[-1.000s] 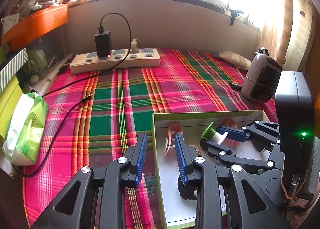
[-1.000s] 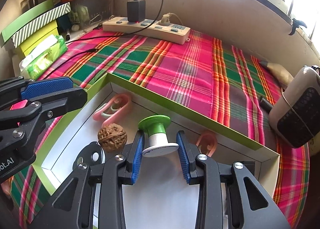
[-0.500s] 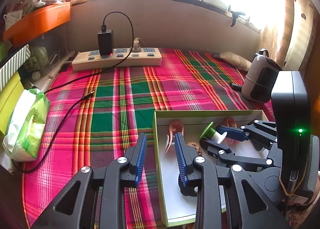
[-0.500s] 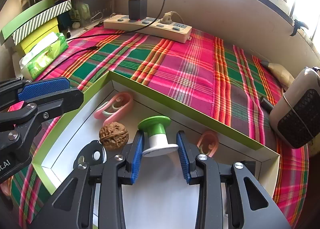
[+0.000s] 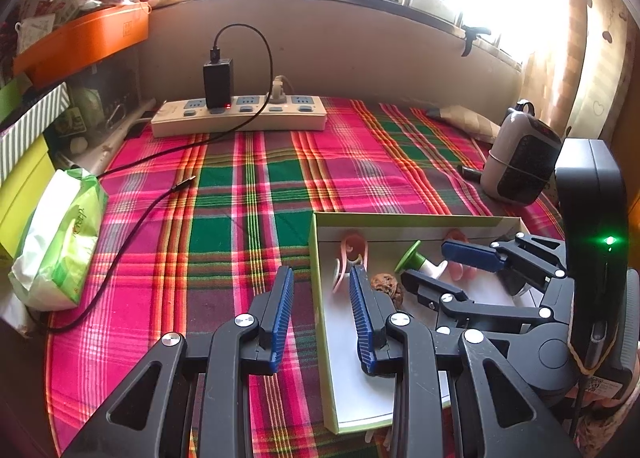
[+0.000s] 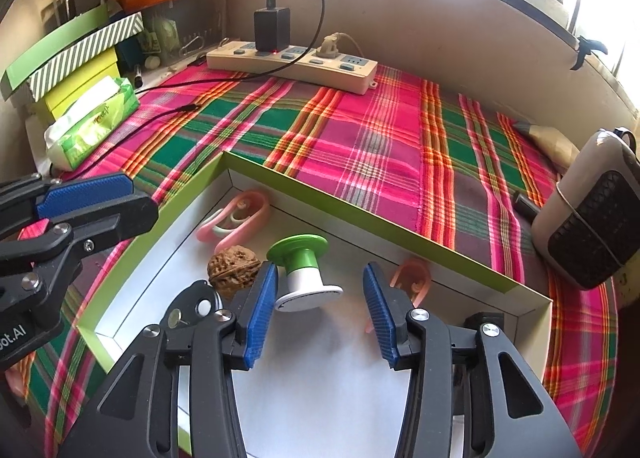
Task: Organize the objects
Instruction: 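Lower and release the spool and hook into the box with both grippers, then withdraw both grippers from the box toward the remaining items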
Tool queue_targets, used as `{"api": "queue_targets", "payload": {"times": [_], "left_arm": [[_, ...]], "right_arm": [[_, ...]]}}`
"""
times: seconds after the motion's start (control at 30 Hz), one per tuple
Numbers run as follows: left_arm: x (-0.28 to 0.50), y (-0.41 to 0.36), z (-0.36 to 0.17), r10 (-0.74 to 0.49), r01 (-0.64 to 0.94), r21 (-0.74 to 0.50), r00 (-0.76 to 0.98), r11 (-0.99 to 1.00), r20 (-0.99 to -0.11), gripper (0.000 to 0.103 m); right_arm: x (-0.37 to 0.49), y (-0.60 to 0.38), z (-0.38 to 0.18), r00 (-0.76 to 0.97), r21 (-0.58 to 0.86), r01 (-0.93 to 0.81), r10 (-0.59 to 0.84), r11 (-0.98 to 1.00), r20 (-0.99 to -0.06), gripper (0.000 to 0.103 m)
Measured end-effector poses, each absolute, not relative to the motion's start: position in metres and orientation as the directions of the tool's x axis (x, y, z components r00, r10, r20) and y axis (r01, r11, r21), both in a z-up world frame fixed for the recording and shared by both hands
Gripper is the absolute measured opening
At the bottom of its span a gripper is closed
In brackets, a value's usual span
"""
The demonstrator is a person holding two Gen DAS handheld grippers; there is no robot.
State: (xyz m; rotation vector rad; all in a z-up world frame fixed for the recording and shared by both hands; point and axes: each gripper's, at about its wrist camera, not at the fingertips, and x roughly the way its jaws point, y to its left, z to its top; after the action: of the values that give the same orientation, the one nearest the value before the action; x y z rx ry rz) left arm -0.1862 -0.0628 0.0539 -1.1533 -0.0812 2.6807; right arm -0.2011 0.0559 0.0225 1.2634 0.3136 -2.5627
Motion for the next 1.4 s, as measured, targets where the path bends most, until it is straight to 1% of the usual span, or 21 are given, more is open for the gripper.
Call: {"api": "queue_targets", "payload": {"times": [0.13,0.3,0.73,1.3,1.4], "left_arm": [[-0.182,-0.065,0.054,0.227,-0.181,-0.142,-0.667,-0.973,-0.709,0.027],[-0.174,-0.065,0.055,0.235,-0.184,-0.149,-0.668,-0.971,-0.706,0.028],[-0.149,-0.067,0.054,0.253,-0.195,-0.163,-0.673,-0.967,-0.695,0.028],[-0.114,-0.062,0.056,0.246,-0.211,-0.137,-0.686,-0.968,-0.685,0.028],[-0.108,-0.061,0.054,0.251,-0.215,-0.139,-0.684,-0.967,-0.685,0.029]], "right_arm": [[-0.195,0.057,0.025,-0.594,-0.07,0.323,-0.145,-0.944,-0.791,0.046],[-0.189,0.058,0.026,-0.599,-0.065,0.31,-0.142,-0.948,-0.788,0.05],[-0.166,0.06,0.038,-0.634,-0.039,0.281,-0.155,-0.959,-0.757,0.05],[-0.117,0.072,0.059,-0.698,0.017,0.219,-0.169,-0.976,-0.695,0.05],[-0.107,0.074,0.059,-0.709,0.01,0.206,-0.156,-0.978,-0.688,0.05]]}}
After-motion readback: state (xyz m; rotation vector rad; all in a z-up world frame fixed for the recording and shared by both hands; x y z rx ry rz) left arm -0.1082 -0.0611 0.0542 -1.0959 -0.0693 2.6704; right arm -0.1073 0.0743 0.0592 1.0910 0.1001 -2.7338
